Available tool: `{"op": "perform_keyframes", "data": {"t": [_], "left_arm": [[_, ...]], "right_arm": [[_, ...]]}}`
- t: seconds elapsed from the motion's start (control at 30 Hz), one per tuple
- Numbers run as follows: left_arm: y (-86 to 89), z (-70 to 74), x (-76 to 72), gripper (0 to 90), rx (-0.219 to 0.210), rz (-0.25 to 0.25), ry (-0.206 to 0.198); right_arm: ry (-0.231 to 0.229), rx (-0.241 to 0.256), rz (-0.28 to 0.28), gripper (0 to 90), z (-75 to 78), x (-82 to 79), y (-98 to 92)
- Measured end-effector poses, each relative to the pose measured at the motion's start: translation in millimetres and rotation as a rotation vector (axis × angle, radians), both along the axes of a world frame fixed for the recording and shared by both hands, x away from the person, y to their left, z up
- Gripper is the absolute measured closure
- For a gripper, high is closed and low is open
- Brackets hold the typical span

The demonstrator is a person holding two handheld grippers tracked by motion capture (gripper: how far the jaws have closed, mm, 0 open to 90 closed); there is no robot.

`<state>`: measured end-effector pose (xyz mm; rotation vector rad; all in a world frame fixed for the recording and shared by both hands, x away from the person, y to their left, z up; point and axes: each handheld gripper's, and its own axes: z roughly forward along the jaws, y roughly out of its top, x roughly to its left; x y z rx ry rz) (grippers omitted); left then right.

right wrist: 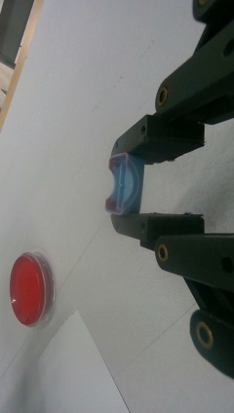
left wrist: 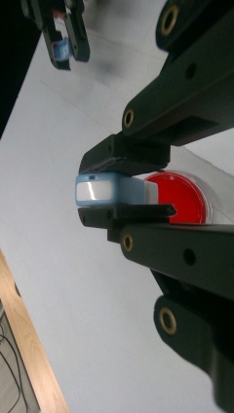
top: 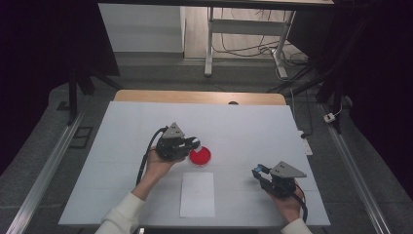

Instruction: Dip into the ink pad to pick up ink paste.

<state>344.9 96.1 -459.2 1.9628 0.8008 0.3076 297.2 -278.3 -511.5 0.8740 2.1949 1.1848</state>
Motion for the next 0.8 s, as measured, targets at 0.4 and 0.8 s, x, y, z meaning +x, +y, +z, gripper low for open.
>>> {"op": "perform_keyframes", "data": {"t": [0.4,0.8], "left_arm": [[6.8,10.5,-16.8,75.3,-0.06,-0.042,0.012],[10.7,19.9,-39.4,75.3,-0.069,-0.087,0.009]], "right_arm": [[0.004,0.005,0.004,64.9,0.5,0.4,-0.1],[0.0,0.009,0.003,64.9,1.0,-0.7,-1.4]]}}
